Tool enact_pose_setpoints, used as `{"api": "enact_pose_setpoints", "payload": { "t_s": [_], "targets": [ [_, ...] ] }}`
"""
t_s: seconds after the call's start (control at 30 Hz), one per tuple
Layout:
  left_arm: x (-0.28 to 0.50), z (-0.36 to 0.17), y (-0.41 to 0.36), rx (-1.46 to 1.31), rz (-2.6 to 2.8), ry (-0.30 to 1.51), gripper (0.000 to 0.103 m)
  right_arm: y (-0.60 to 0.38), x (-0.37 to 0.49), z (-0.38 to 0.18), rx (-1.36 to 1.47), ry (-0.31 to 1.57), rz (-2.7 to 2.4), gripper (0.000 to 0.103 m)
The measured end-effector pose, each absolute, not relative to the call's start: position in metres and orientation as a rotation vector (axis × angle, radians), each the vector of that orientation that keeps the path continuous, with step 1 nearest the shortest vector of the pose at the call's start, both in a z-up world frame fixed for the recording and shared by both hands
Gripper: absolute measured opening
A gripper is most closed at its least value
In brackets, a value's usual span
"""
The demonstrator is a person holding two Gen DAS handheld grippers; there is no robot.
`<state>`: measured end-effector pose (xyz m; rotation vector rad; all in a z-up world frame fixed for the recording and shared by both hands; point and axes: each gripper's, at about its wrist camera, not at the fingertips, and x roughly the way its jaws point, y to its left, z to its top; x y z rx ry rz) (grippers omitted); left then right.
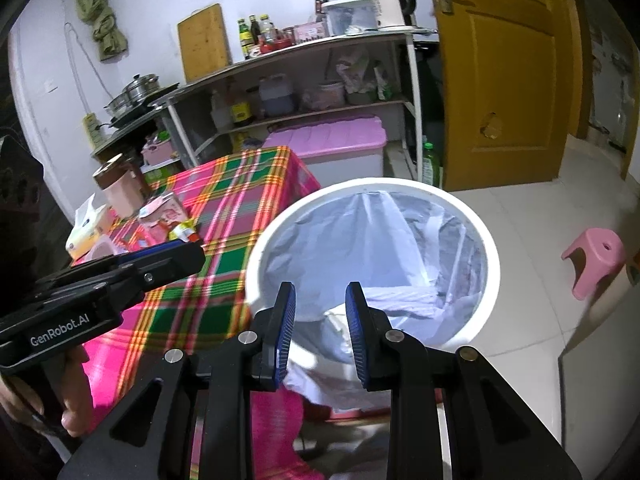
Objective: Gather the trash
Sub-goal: 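Move both grippers back toward the remaining trash on the table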
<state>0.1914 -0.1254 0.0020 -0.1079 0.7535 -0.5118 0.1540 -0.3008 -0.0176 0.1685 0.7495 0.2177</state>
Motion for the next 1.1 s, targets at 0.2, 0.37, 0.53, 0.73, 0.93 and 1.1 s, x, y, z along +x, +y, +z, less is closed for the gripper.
{"api": "enact_pose_setpoints", "payload": {
  "t_s": [0.2, 0.37, 0.53, 0.73, 0.93, 1.1],
  "targets": [
    [0.17, 0.008, -0.109, -0.094, -0.466, 0.725, 0.026, -0.284, 0.143, -0.01, 0.151, 0.739, 0.249, 0.027],
    [0.153, 0.011, -0.093, -0.099, -0.437, 0.71, 0.026, -0.271, 0.133, -0.009, 0.148, 0.732, 0.284, 0.028],
    [0.136, 0.011, -0.074, -0.1, -0.398, 0.699, 0.026, -0.262, 0.126, -0.007, 0.157, 0.72, 0.317, 0.035],
    [0.122, 0.006, -0.046, -0.125, -0.338, 0.7, 0.026, -0.243, 0.122, -0.008, 0.131, 0.732, 0.371, 0.035],
    [0.115, 0.003, -0.019, -0.14, -0.277, 0.699, 0.026, -0.225, 0.123, -0.011, 0.127, 0.755, 0.42, 0.035],
    [0.113, -0.001, 0.004, -0.161, -0.219, 0.701, 0.026, -0.211, 0.125, -0.012, 0.1, 0.757, 0.453, 0.036]
  ]
}}
